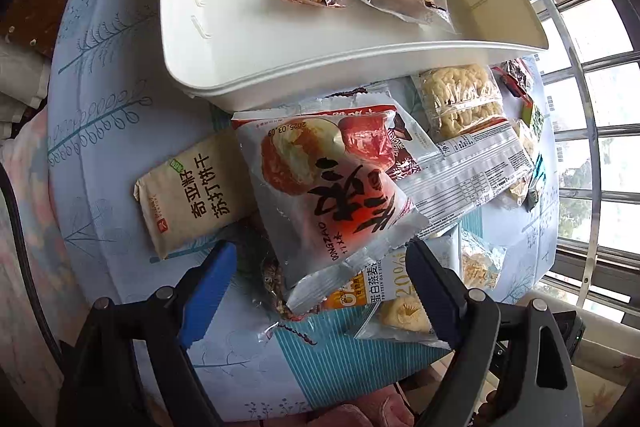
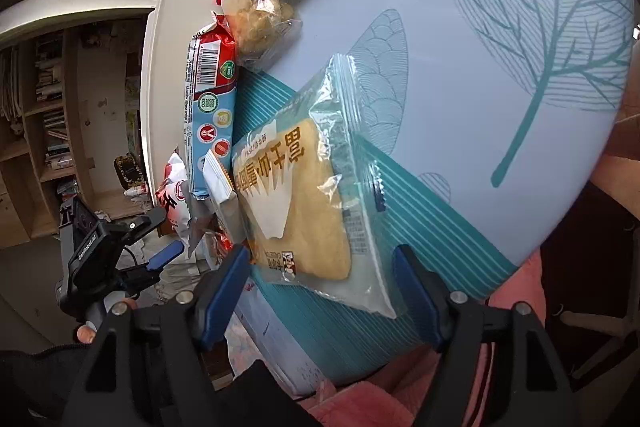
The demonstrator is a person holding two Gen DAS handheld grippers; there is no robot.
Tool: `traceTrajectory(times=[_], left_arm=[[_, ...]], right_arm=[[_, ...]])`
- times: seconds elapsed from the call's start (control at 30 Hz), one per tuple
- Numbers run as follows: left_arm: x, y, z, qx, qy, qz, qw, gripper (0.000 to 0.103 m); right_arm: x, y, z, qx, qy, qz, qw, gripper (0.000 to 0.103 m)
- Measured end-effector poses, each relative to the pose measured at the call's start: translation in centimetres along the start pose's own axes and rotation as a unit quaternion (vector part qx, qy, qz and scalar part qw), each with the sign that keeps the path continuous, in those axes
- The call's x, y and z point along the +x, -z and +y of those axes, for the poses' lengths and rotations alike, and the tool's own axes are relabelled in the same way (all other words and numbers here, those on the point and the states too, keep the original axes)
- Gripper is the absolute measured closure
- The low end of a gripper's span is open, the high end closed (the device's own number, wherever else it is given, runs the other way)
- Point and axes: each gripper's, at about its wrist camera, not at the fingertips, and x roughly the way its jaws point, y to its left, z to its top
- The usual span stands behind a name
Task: Organize snacks
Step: 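Reach the right tool to the clear cream cake bag and grip it, then grip the red-and-white character bag with the left tool while the right tool holds the cake bag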
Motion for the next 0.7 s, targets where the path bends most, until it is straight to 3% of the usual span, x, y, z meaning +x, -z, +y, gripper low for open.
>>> traceTrajectory(times=[0.13,0.43,0.7], left_arm=[[1.0,-0.6,-0.2,-0.012,0.001,0.008,0.9999,0.018],[2.8,-2.2,-0.4,-0.043,0.002,0.024,0.9988,0.018],[3.6,-3.2,-0.1,-0.077,0.013,0.026,0.9966,0.021]], right_arm=[[0.5,-0.7,-0.5,0.004,-0.005,0.02,1.0,0.058],[1.3,-1.7,-1.0,0.007,-0.026,0.059,0.998,0.084],[0.7,-2.0,-0.8,-0.002,-0.035,0.088,0.995,0.09]])
